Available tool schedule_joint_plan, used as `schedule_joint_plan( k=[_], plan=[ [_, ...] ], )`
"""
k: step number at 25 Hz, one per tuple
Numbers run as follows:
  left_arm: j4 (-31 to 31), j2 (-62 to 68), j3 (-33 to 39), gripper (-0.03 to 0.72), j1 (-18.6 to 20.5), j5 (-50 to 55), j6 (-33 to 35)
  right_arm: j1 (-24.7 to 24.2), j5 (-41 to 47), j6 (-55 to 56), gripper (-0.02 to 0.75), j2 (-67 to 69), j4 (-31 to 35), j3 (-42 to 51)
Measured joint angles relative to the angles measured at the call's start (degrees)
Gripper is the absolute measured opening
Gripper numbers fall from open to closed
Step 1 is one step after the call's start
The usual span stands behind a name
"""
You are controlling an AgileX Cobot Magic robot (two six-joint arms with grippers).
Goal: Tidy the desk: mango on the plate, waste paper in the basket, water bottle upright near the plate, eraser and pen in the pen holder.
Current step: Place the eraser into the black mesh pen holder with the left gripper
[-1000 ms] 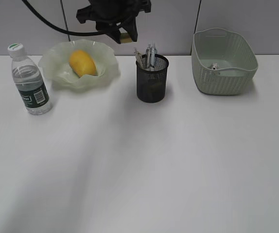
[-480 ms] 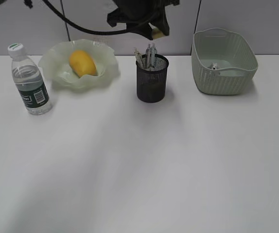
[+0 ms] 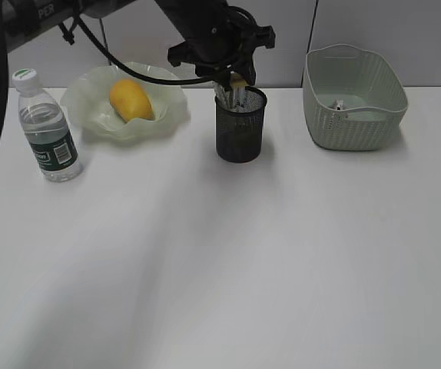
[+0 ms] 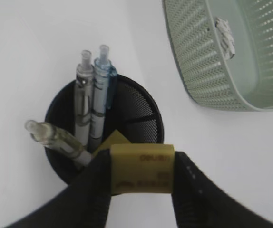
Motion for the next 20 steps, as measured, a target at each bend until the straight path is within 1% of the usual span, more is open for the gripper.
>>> schedule_joint_plan(
  k=[3, 8, 15, 20],
  plan=[
    [0.8, 0.0, 0.0, 0.301, 0.0, -1.1, 0.0, 0.0, 0.0, 0.0, 0.561, 0.0, 0.0, 0.0],
    [0.9, 0.0, 0.0, 0.331, 0.0, -2.4, 0.0, 0.0, 0.0, 0.0, 0.561, 0.0, 0.0, 0.0],
    [1.3, 0.0, 0.0, 0.468, 0.0, -2.4, 0.0, 0.0, 0.0, 0.0, 0.561, 0.0, 0.0, 0.0],
    [1.2, -0.2, 0.0, 0.489, 0.0, -2.3, 0.0, 0.0, 0.0, 0.0, 0.561, 0.0, 0.0, 0.0]
  ],
)
